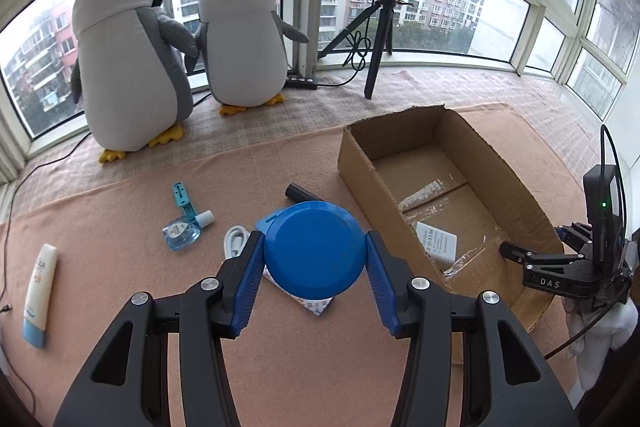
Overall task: Organize rigid objects
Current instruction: 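Carry the blue lid into the box and open the left gripper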
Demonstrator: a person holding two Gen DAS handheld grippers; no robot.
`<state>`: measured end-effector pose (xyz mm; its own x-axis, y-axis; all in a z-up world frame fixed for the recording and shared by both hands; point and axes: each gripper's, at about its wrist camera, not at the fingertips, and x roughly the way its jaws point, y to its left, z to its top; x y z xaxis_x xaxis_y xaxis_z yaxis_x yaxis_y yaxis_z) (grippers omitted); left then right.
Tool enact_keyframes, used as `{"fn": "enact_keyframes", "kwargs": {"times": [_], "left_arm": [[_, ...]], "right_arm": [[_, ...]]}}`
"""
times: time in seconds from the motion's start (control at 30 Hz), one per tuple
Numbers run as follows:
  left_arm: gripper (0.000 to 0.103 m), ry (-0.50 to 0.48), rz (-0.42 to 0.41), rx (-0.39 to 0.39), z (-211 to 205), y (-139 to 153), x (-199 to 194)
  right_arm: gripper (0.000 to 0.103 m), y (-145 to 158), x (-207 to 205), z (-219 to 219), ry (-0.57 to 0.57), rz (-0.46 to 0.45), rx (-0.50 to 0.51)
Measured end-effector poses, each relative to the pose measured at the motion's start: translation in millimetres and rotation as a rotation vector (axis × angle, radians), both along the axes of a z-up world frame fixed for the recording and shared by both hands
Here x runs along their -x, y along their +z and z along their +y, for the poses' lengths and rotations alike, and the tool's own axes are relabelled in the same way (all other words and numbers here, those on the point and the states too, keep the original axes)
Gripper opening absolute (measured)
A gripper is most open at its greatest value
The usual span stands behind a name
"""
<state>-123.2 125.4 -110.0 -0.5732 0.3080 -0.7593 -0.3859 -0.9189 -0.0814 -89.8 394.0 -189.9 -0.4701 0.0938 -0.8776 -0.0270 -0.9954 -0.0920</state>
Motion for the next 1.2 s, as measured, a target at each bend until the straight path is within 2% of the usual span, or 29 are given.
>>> {"fn": "enact_keyframes", "kwargs": {"times": [0.33, 0.63, 0.7, 0.73, 1.2], "left_arm": [[0.049, -0.149, -0.012, -0.022, 84, 6, 3], [0.049, -0.183, -0.040, -0.022, 108, 1, 4], [0.065, -0.180, -0.048, -0.029, 107, 1, 5], [0.082, -0.176, -0.047, -0.033, 107, 2, 4], [0.083, -0.148, -0.026, -0.034, 96, 7, 4]], "right_arm": [[0.065, 1, 0, 0, 0.000, 0.000, 0.002], [0.065, 2, 0, 1, -0.002, -0.001, 0.005], [0.065, 2, 1, 0, -0.002, -0.001, 0.005], [0.065, 2, 1, 0, -0.001, -0.001, 0.004], [0.066, 3, 1, -1, -0.001, 0.000, -0.001]]}}
